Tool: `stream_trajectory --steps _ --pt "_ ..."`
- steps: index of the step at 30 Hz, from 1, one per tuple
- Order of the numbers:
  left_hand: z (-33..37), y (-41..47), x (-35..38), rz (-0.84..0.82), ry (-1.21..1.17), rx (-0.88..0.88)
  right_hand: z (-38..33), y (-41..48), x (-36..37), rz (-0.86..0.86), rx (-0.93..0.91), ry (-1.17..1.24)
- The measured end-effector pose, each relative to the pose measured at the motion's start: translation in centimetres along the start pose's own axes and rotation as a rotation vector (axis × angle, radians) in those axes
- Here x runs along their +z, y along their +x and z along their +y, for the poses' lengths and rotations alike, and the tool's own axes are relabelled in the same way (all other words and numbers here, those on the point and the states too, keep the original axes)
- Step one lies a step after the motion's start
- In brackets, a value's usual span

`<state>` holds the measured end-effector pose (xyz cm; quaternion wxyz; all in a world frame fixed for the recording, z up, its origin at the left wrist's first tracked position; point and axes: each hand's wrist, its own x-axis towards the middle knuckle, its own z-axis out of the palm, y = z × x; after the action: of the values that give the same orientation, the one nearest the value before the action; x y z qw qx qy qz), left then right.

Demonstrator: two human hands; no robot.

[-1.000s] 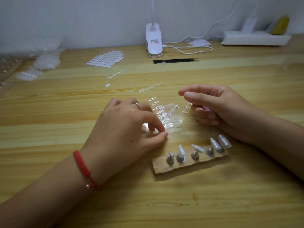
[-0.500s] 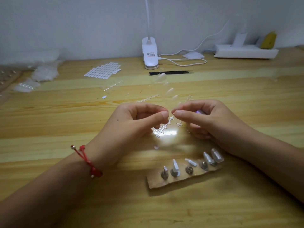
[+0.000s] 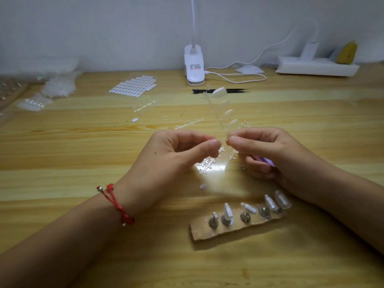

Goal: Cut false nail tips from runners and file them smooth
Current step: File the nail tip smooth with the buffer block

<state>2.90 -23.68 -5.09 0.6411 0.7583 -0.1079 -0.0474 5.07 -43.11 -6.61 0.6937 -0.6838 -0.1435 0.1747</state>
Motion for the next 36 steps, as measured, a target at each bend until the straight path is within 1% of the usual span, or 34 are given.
stream_trajectory --steps 4,6,9,11,13,17,19,21,24,25,27,29,31,33,36 --pt "0.0 0.0 0.2 -0.093 -0.057 -0.045 -0.6 -0.2 -0.1 -0.152 -0.001 -0.011" --pt "0.0 0.0 0.2 -0.116 -0.060 -0.051 -0.7 -0.2 -0.2 -0.182 0.014 -0.014" --pt "0.2 -0.1 0.2 -0.104 -0.028 -0.027 -0.7 -0.2 -0.3 -0.193 0.032 -0.023" --pt "0.1 -0.1 0.1 -0.055 -0.020 -0.024 -0.4 -0.2 -0.2 -0.126 0.024 -0.015" --pt "-0.1 0.1 0.0 0.019 -0.014 -0.022 0.0 -0.2 0.2 -0.009 -0.001 -0.004" --pt "-0.5 0.0 0.2 0.101 0.048 -0.011 0.4 -0.2 1.0 0.194 -0.079 -0.135" --pt "-0.4 -0.2 0.2 0.131 0.080 0.003 0.3 0.0 0.7 0.286 -0.088 -0.169" --pt "-0.2 -0.4 0.2 0.146 0.073 0.031 0.1 0.1 0.4 0.309 -0.066 -0.226" --pt "0.0 -0.7 0.2 0.099 0.066 0.135 -0.1 0.2 0.4 0.215 -0.074 -0.379" --pt "0.0 -0.8 0.4 0.072 0.080 0.169 -0.1 0.2 0.4 0.194 -0.069 -0.351" --pt "-0.2 -0.9 0.6 0.032 0.068 0.212 -0.2 0.2 0.1 0.148 -0.024 -0.125" --pt "-0.4 -0.9 0.7 0.009 0.030 0.213 -0.5 0.1 -0.4 0.094 0.004 0.091" --pt "-0.5 -0.8 0.8 -0.012 0.027 0.204 -0.6 0.0 -0.5 0.040 0.006 0.226" --pt "-0.5 -0.6 0.9 -0.007 0.026 0.210 -0.5 0.0 -0.3 -0.011 0.017 0.301" --pt "-0.6 -0.2 0.8 0.077 0.007 0.156 -0.2 0.1 -0.2 -0.030 0.017 0.326"
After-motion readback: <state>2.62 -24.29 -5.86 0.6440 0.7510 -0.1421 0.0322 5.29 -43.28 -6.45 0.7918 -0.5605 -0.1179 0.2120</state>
